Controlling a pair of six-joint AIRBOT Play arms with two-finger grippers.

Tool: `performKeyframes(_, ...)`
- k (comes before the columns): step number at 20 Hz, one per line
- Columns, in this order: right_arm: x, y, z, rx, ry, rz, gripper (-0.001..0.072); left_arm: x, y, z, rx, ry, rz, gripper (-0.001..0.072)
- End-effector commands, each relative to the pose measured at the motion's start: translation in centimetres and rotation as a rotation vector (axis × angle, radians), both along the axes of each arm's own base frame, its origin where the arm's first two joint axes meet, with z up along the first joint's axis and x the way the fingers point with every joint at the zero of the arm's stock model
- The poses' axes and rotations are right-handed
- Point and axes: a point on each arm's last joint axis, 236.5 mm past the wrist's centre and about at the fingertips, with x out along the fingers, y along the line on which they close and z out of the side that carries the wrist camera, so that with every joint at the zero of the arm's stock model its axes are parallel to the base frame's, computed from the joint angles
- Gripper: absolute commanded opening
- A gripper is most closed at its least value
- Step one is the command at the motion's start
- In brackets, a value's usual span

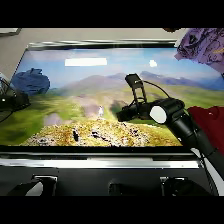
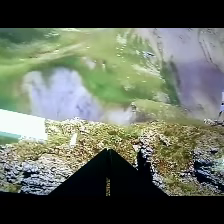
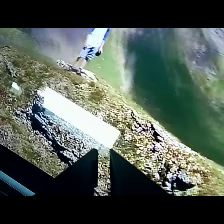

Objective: Fold the clothes and pants, and hang the long-sleeved shirts on hangers.

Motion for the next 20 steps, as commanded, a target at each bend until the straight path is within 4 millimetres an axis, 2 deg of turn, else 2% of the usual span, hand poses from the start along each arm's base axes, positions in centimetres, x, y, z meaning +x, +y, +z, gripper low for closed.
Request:
performKeyframes(1,0.0,0.0,0.0,0.001,0.000,0.000,0.0116,0.0,0.0,0.0,0.000,0.000,-0.001,0.0019)
performKeyframes(3,0.0,0.0,0.0,0.001,0.000,0.000,0.0116,0.0,0.0,0.0,0.000,0.000,-0.001,0.0019)
performKeyframes(7,1.5,0.5,1.2,0.035,-0.075,-0.015,0.0115,0.0,0.0,0.0,0.000,0.000,-0.001,0.0019)
performKeyframes(10,1.9,0.7,1.5,0.046,-0.093,-0.019,0.0116,0.5,0.1,0.1,0.002,-0.017,0.004,0.0026)
performKeyframes(11,1.9,0.6,1.5,0.045,-0.092,-0.019,0.0116,0.8,0.2,0.2,-0.002,-0.028,0.018,0.0140)
performKeyframes(12,1.9,0.6,1.5,0.045,-0.092,-0.019,0.0116,1.0,0.4,0.0,-0.018,-0.023,0.063,0.0524)
performKeyframes(13,1.9,0.6,1.5,0.046,-0.092,-0.020,0.0116,1.3,0.9,-0.1,-0.027,-0.021,0.111,0.0720)
performKeyframes(15,1.9,0.6,1.5,0.046,-0.092,-0.020,0.0115,3.9,3.3,0.2,-0.021,-0.089,0.200,0.0720)
performKeyframes(17,1.8,0.6,1.5,0.045,-0.091,-0.019,0.0115,8.4,6.4,0.6,-0.026,-0.152,0.269,0.0720)
performKeyframes(19,1.8,0.6,1.4,0.044,-0.089,-0.019,0.0116,13.8,9.5,-0.6,-0.011,-0.180,0.294,0.0720)
performKeyframes(20,1.8,0.6,1.4,0.043,-0.088,-0.018,0.0116,16.6,10.9,-2.1,0.003,-0.183,0.297,0.0720)
